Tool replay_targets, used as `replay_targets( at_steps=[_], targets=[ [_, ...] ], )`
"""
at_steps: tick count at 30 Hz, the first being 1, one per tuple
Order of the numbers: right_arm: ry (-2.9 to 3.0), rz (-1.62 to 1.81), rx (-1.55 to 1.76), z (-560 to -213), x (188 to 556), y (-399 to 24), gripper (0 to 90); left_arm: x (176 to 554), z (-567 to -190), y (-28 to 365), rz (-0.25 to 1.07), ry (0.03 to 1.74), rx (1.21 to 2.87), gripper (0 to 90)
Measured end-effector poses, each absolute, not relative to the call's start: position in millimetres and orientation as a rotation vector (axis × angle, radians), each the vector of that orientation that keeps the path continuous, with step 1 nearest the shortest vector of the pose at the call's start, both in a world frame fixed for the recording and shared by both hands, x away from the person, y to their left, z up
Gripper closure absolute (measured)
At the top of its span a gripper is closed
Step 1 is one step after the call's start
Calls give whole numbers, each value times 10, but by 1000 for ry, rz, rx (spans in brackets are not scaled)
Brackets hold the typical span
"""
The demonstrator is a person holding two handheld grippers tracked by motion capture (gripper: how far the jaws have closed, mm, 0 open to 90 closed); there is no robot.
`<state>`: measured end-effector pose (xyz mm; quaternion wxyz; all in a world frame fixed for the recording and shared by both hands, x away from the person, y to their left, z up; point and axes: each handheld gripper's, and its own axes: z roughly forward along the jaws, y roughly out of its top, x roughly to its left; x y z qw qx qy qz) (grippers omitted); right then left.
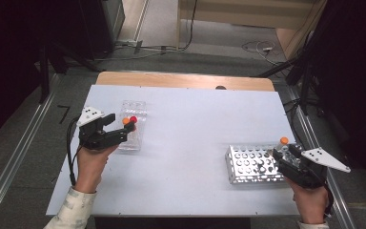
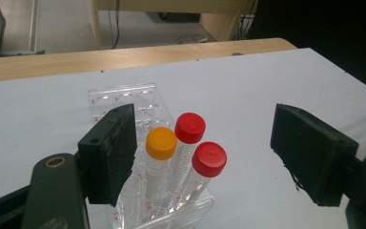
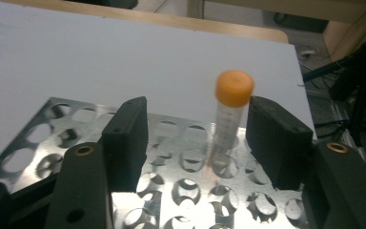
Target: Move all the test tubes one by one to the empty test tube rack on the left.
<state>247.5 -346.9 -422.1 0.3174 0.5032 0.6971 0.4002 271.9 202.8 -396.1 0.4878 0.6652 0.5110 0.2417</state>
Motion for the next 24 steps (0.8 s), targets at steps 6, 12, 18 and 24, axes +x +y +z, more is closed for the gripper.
replay_targets(
  at_steps=[6,12,18,24],
  targets=[
    [1800,977,1384,-4390,2687,-3537,508,2717,-3958,1998,587,1235,1623,242],
    [1814,969,1405,-4465,2808,-3545,630,2713,-3958,1985,587,1232,1623,241],
    [1805,968,1366,-4384,2785,-3502,713,2702,-3945,1981,586,1226,1618,241],
    [1752,1010,1274,-3985,2661,-3410,717,2694,-3929,1961,583,1215,1617,241]
  ],
)
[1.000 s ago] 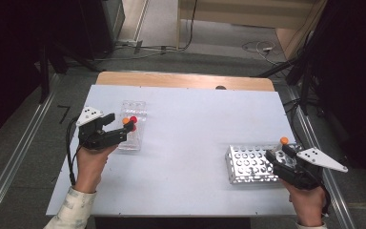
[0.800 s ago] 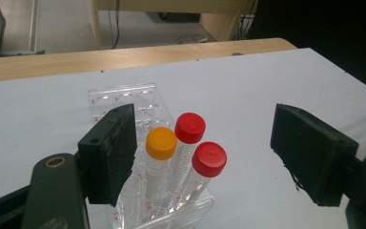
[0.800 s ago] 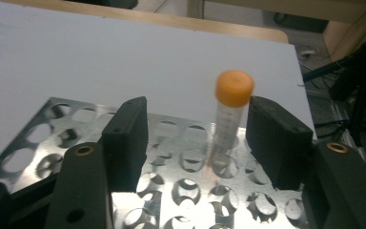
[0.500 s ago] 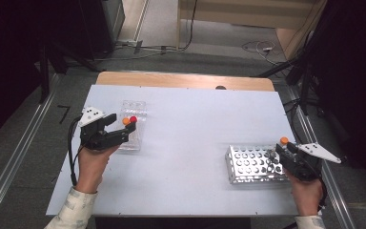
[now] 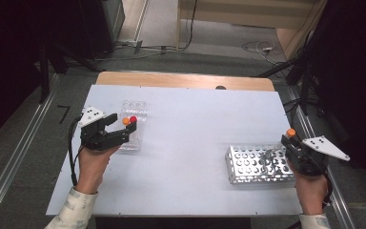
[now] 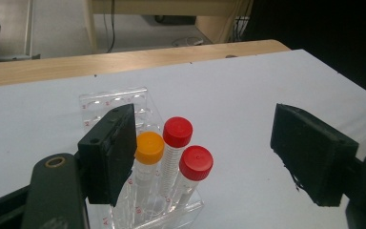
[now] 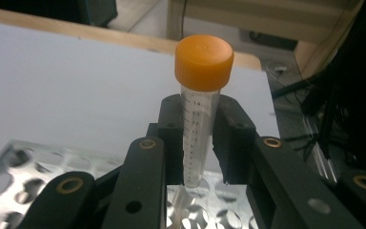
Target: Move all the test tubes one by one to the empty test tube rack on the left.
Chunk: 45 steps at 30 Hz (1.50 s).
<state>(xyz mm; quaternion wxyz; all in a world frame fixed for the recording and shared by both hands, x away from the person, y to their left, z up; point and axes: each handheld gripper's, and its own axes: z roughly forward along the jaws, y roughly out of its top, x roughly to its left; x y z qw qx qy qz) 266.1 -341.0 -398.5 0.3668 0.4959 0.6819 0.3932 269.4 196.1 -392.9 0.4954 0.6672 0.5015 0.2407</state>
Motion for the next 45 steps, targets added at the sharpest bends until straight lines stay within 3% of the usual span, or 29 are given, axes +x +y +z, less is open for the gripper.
replay_targets(
  at_steps=[7,16,26,35,41,43,44,45],
  targets=[
    [1878,1117,1103,-3750,2586,-2882,716,2660,-3897,1860,570,1179,1630,241],
    [2117,1239,936,-3865,2702,-1894,716,2568,-3847,1674,539,1096,1659,256],
    [2294,1286,837,-4117,2795,-998,716,2458,-3818,1374,478,966,1730,331],
    [2367,1295,778,-4238,2765,-603,716,2483,-3904,1273,450,927,1800,510],
    [2377,1314,760,-4221,2737,-532,716,2504,-3970,1251,484,933,1822,681],
    [2379,1307,760,-4222,2733,-527,710,2513,-3973,1267,473,932,1826,701],
    [2381,1308,761,-4226,2733,-530,691,2511,-3967,1275,483,938,1828,703],
    [2384,1313,757,-4228,2731,-535,611,2509,-3957,1291,494,943,1823,703]
  ],
)
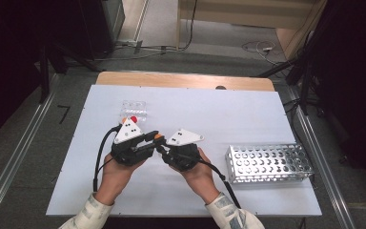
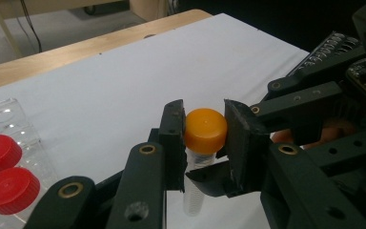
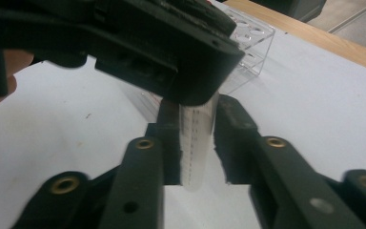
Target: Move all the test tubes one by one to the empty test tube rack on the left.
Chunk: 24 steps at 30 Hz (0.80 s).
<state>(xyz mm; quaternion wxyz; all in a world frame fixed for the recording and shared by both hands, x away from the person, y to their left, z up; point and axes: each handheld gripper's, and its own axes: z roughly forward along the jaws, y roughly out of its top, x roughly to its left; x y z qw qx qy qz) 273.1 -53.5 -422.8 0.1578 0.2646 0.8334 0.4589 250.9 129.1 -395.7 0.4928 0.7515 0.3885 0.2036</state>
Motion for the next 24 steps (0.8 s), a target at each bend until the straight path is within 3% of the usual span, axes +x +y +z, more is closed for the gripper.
replay_targets(
  at_steps=[4,8,15,24],
  targets=[
    [2405,1309,731,-4198,2694,-638,465,2509,-3876,1474,517,977,1787,703],
    [2396,1303,752,-4163,2648,-899,378,2495,-3768,1747,551,1029,1736,703],
    [2347,1276,827,-4124,2562,-1439,341,2432,-3609,2071,629,1093,1658,704],
    [2287,1240,916,-4143,2518,-1909,328,2560,-3664,2148,690,1145,1628,703]
  ],
)
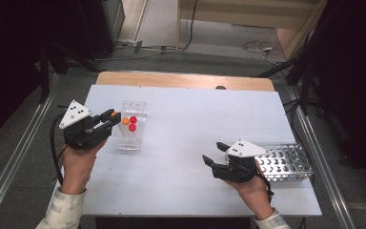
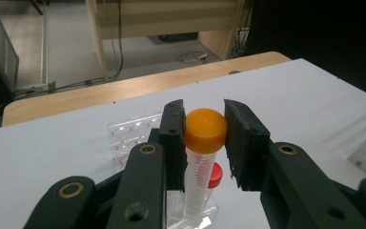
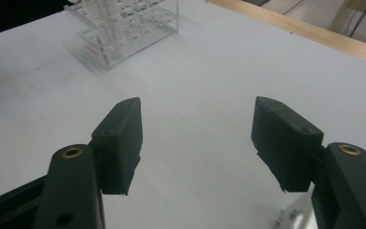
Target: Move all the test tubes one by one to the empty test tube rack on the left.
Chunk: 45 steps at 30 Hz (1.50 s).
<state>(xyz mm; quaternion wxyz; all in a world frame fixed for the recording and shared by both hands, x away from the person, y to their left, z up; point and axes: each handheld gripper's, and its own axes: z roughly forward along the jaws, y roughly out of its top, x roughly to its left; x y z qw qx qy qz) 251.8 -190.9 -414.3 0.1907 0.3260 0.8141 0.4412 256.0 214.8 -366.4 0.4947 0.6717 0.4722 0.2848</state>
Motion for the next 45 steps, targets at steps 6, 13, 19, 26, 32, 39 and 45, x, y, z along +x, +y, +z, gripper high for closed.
replay_targets(
  at_steps=[6,13,19,26,32,39,45],
  targets=[
    [2250,1248,958,-4122,2520,-2065,327,2689,-3814,2138,703,1184,1648,702],
    [2237,1249,961,-4102,2517,-2120,327,2749,-3984,2094,688,1204,1688,698],
    [2231,1243,976,-4117,2518,-2158,327,2743,-4059,2073,692,1215,1723,690],
    [2218,1234,1008,-4156,2551,-2251,318,2729,-4068,2073,691,1225,1720,593],
    [2192,1244,1039,-4184,2584,-2371,318,2643,-4021,2111,667,1230,1694,450],
    [2150,1234,1086,-4210,2599,-2596,317,2433,-4107,2201,649,1277,1672,253],
    [2104,1227,1128,-4203,2572,-2812,313,2211,-4208,2270,692,1294,1646,237]
  ],
)
